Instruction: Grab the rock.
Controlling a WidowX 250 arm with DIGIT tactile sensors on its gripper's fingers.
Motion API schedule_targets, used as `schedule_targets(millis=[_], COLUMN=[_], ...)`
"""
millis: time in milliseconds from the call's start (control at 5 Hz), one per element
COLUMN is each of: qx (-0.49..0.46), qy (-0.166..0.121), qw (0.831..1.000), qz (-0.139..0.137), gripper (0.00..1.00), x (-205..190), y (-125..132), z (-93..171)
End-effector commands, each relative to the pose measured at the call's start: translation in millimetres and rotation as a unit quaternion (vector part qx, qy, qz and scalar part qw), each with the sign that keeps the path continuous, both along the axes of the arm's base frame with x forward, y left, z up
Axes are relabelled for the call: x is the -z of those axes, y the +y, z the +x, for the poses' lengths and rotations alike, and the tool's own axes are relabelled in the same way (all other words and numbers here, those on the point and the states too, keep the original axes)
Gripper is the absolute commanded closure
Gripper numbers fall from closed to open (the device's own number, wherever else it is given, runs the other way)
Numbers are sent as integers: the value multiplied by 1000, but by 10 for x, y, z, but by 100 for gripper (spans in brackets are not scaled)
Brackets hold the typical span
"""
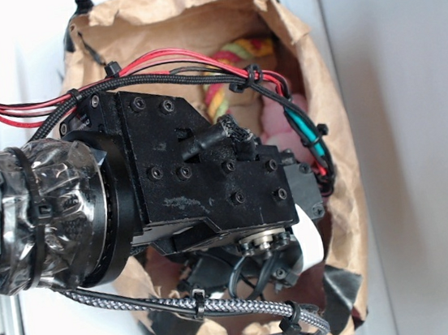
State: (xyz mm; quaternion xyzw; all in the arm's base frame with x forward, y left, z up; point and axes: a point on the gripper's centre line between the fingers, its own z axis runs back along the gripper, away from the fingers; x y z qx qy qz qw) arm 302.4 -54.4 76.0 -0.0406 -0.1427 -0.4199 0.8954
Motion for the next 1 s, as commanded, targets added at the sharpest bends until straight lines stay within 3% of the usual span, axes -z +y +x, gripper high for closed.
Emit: schedule_targets(millis=[0, 200, 800], qx=[18, 29, 28], qy=[-36, -29, -45], qw=[999, 999, 998], qz=[-16, -12, 13], gripper=[0, 0, 0], x=[-116, -18, 202], y=[-165, -258, -449], z=[82, 74, 70])
